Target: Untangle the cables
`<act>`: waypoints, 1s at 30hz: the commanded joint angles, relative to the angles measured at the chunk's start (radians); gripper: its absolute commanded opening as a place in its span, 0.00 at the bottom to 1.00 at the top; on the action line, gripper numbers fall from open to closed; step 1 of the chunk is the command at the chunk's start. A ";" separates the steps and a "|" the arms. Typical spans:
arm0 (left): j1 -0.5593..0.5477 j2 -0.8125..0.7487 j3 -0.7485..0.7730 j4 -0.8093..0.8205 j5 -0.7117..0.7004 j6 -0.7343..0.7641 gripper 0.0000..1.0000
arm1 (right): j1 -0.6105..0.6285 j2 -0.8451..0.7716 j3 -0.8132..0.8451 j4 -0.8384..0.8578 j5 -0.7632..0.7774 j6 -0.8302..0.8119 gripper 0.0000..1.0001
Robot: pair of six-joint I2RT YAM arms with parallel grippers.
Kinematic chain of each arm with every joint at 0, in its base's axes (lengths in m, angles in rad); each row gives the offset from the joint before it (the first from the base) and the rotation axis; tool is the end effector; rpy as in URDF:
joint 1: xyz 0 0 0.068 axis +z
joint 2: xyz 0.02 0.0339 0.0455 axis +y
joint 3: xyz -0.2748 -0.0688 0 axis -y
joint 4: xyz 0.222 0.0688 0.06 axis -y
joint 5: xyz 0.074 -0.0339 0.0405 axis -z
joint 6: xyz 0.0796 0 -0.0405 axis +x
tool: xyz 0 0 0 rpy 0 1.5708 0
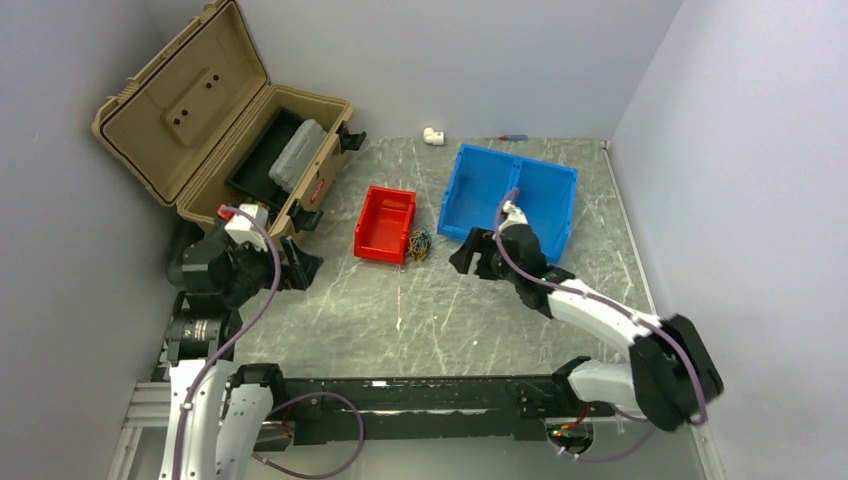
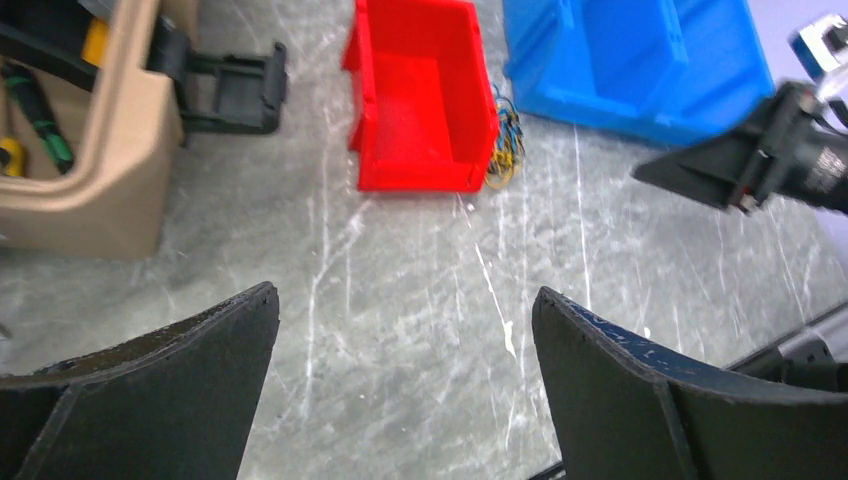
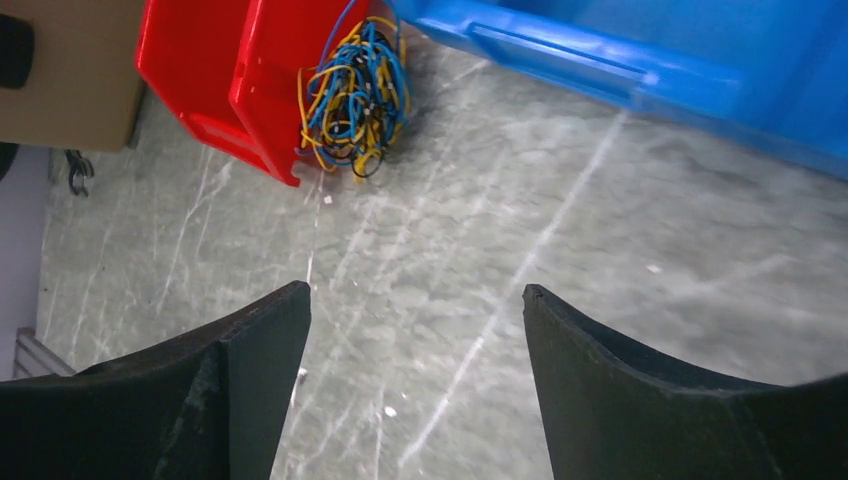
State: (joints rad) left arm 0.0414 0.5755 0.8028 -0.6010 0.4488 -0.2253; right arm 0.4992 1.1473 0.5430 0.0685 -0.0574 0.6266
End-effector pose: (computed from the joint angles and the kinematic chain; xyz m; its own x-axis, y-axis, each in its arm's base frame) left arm 0.1292 -0.0292 0.3183 -0.4374 -0.2196 -0.8721 0.2756 0.8904 -0.3624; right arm 0.2224 0.1265 0.2089 -0.6687 0.3022 -0.6793 -0.1594 0.8342 0.5279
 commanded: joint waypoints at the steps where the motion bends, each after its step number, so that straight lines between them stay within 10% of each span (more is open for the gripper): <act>1: -0.003 -0.056 -0.084 0.109 0.147 -0.002 0.99 | 0.060 0.176 0.098 0.243 0.018 0.065 0.77; 23: -0.029 -0.090 -0.123 0.151 0.195 -0.009 0.99 | 0.114 0.720 0.297 0.498 0.043 0.178 0.47; 30: -0.033 -0.053 -0.125 0.158 0.216 -0.012 0.99 | 0.114 0.667 0.258 0.482 0.043 0.171 0.05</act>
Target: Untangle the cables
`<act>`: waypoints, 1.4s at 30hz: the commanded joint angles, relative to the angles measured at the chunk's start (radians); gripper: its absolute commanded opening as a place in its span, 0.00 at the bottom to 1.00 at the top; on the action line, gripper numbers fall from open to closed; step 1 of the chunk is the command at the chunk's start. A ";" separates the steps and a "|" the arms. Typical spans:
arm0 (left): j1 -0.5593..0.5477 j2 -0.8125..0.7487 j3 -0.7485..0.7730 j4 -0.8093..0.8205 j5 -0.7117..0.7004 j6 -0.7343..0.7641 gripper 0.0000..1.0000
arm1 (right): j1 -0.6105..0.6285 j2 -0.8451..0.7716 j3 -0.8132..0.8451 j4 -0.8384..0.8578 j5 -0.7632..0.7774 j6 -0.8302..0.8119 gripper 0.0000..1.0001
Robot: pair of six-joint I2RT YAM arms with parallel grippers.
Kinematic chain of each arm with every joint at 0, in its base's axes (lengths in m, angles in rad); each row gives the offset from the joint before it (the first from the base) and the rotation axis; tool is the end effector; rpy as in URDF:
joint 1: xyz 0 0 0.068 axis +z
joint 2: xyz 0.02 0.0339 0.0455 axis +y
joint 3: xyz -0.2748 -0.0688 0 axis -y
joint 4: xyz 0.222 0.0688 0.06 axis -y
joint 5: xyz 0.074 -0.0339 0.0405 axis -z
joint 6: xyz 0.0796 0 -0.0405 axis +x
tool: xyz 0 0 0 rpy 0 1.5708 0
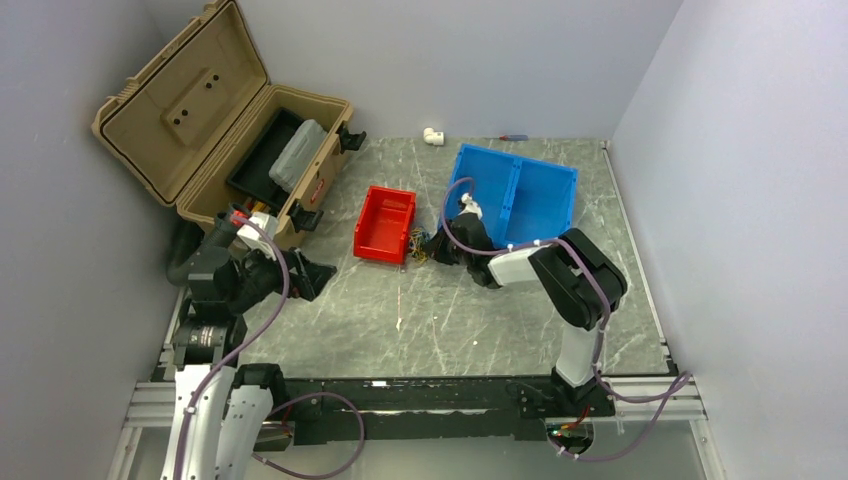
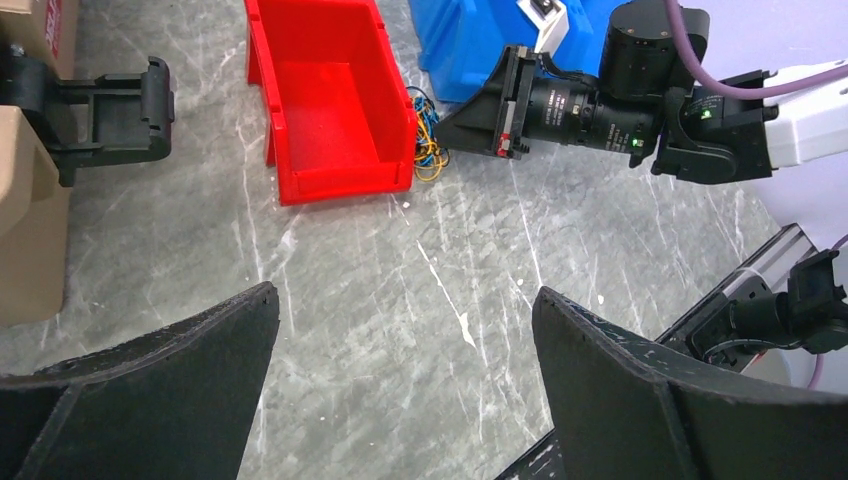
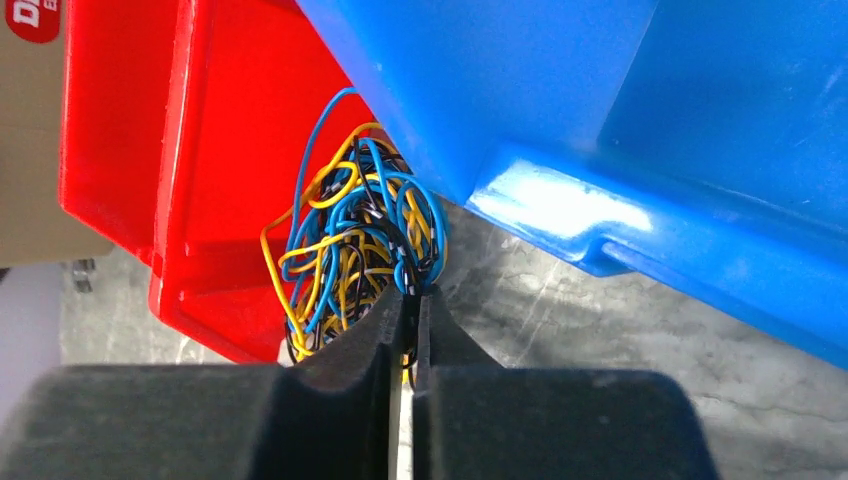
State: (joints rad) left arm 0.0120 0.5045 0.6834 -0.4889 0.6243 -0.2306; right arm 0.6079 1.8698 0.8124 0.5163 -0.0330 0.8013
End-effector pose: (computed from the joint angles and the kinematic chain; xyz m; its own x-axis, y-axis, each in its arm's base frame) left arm 0.1197 -0.0451 0.3026 -0.4220 -0.1905 -0.8864 0.4627 0.7955 -0.3913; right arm 0.3218 0.2271 0.1331 -0.7209 0.3730 -0.5842 -0.1096 0.7709 0.6275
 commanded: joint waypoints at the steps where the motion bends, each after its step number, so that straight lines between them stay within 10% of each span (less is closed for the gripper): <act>1: -0.004 0.021 -0.007 0.049 0.044 -0.006 0.99 | 0.006 -0.077 -0.025 0.023 0.023 -0.008 0.01; 22: -0.525 0.203 -0.004 0.147 -0.234 -0.189 0.96 | 0.008 -0.771 -0.396 -0.299 -0.074 -0.103 0.00; 42: -0.794 0.492 -0.045 0.518 -0.354 -0.366 0.81 | 0.009 -0.954 -0.472 -0.431 -0.204 -0.128 0.00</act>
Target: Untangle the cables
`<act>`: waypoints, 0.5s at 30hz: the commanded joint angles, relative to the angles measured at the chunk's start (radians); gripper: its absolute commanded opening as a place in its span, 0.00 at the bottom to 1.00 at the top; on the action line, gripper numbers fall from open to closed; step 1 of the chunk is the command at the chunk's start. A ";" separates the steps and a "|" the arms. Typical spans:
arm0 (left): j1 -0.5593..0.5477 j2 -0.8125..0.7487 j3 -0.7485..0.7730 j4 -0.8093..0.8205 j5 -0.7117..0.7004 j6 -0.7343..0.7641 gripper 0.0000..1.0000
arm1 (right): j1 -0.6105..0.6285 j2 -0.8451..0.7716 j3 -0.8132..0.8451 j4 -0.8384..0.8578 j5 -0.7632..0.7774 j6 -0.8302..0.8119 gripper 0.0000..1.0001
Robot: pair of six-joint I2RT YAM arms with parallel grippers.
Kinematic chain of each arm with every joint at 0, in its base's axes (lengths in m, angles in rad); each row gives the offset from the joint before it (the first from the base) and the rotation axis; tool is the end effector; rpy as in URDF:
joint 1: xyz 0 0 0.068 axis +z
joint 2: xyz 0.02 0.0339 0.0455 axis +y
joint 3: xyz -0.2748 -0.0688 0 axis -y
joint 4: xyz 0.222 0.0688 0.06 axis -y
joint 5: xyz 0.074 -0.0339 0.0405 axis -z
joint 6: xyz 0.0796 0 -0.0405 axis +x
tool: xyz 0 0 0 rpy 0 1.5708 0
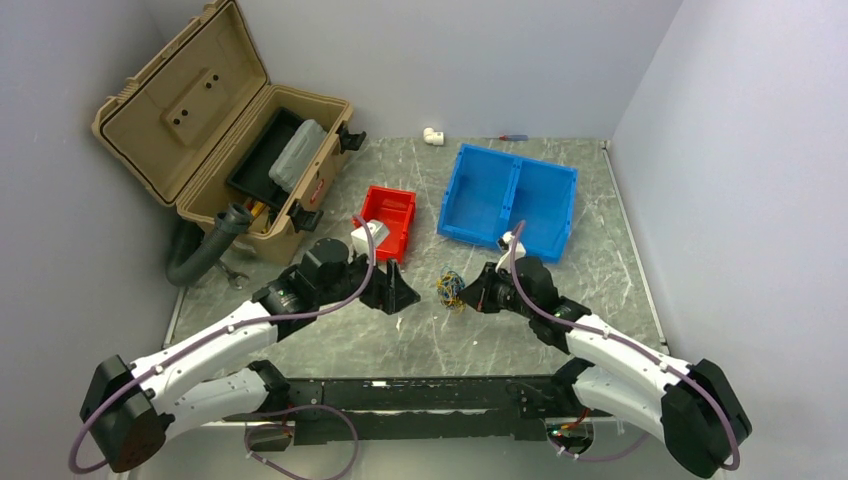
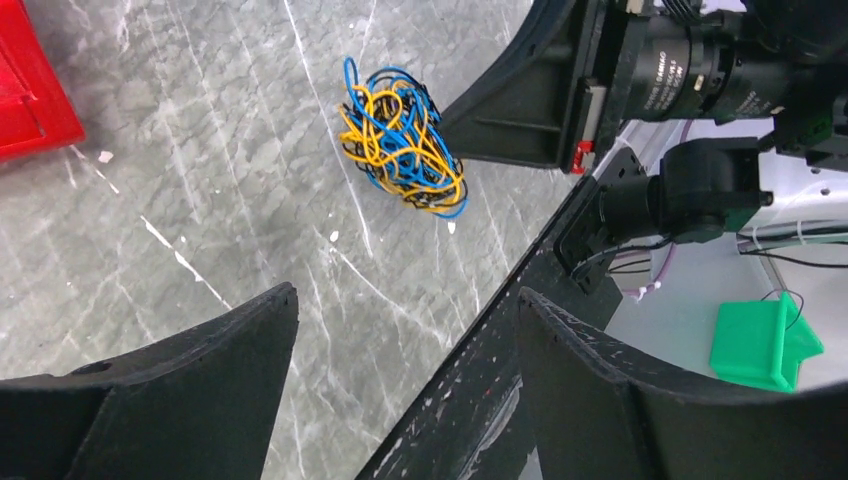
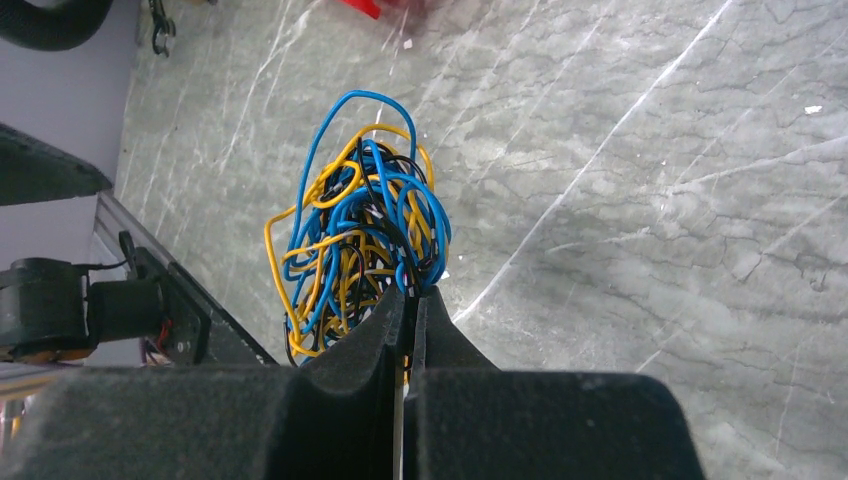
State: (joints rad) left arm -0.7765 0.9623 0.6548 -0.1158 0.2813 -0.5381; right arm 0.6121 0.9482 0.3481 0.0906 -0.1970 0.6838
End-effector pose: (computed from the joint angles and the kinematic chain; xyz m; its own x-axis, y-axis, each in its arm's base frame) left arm 0.1485 -0.1768 0.2672 -0.6892 -0.0131 -0.7245 0.5830 0.5837 -0.5652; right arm 0.1626 0.1332 0.1867 -0.7538 0.2278 -0.6164 -0.2930 0.7231 0.6255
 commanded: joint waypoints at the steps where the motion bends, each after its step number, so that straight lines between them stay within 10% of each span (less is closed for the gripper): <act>1: -0.008 0.047 -0.018 0.159 -0.010 -0.066 0.81 | 0.005 -0.036 -0.014 -0.002 -0.048 -0.007 0.00; 15: -0.069 0.317 0.019 0.375 -0.003 -0.218 0.82 | 0.004 -0.069 -0.036 0.025 -0.075 0.014 0.00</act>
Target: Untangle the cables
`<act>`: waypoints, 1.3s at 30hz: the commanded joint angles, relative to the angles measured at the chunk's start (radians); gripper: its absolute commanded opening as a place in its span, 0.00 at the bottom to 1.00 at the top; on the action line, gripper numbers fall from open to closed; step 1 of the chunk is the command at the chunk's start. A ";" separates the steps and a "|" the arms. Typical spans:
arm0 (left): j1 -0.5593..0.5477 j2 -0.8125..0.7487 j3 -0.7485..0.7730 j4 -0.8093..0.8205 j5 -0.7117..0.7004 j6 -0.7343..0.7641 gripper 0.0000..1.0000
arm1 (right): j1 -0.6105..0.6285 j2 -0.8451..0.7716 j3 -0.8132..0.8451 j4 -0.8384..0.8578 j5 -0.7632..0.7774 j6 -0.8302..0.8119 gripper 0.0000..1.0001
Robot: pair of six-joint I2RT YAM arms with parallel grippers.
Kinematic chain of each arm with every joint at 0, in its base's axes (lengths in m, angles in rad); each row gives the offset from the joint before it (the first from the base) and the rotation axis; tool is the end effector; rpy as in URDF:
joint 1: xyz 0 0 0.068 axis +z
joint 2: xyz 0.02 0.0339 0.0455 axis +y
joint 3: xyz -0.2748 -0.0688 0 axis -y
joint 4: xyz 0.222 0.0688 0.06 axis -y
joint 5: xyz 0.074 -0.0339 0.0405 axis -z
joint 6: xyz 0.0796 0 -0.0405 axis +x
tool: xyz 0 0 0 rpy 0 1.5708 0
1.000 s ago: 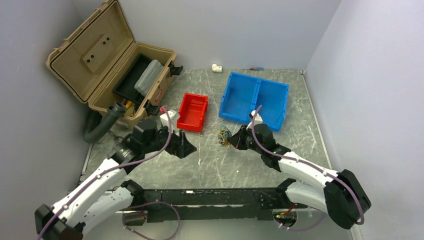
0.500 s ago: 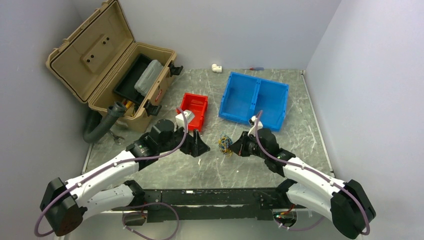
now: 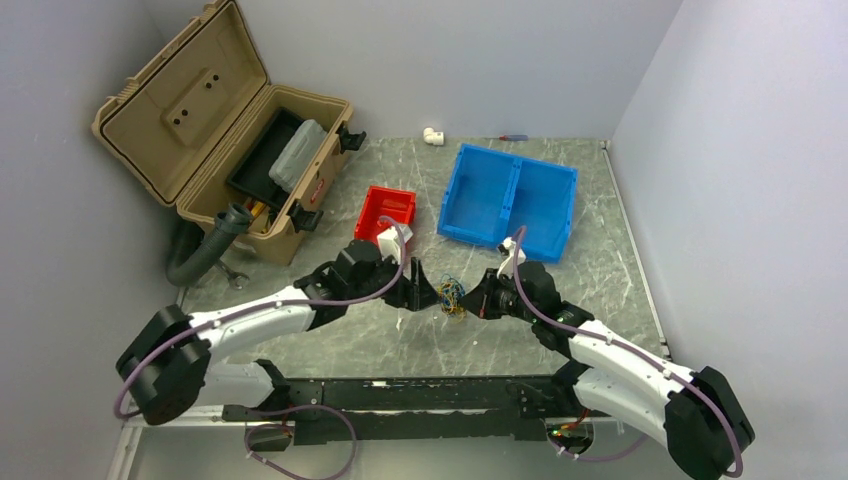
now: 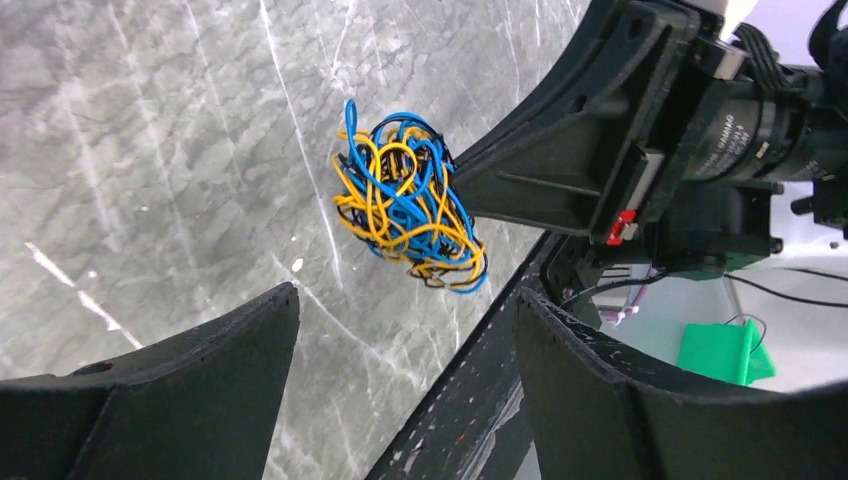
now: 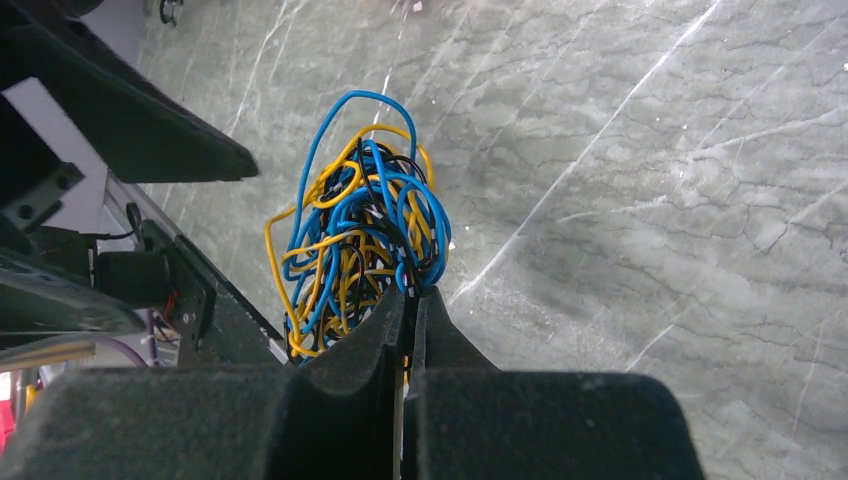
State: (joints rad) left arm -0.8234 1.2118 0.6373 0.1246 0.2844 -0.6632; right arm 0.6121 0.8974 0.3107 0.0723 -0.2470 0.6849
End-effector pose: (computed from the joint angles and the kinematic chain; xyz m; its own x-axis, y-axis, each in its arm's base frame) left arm 0.1725 -0.2190 0.2351 -0.7721 -0.0362 -0.6345 0.5081 0.5645 -0.6505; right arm 0.1511 0.1299 0.1810 -0.7745 0.2057 -0.5982 -0.3117 0.6987 0.6439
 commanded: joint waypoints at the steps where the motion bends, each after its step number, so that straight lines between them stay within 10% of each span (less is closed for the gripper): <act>1: -0.027 0.090 0.040 0.153 -0.009 -0.113 0.83 | 0.005 -0.018 0.002 0.046 -0.027 0.015 0.00; 7: -0.039 0.226 0.044 0.305 0.048 -0.191 0.72 | 0.005 -0.037 0.002 0.060 -0.056 0.015 0.00; 13: -0.042 0.279 0.061 0.344 0.087 -0.157 0.00 | 0.006 -0.049 0.023 -0.016 -0.004 -0.007 0.02; 24: -0.041 0.135 0.047 0.037 -0.045 0.022 0.00 | 0.005 -0.166 0.086 -0.463 0.519 0.085 0.13; 28: -0.040 0.099 0.013 0.013 -0.051 0.044 0.00 | 0.004 -0.233 0.086 -0.487 0.568 0.112 0.17; 33: -0.040 0.094 -0.015 0.045 0.005 0.049 0.00 | 0.003 -0.276 0.086 -0.497 0.585 0.106 0.56; 39: -0.040 0.104 -0.027 0.095 0.061 0.043 0.00 | 0.003 -0.264 0.085 -0.432 0.440 0.027 0.60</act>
State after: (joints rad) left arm -0.8608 1.3243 0.6113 0.1596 0.2939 -0.6388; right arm 0.6159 0.6285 0.3611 -0.4030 0.2722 0.7662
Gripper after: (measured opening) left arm 0.023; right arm 0.595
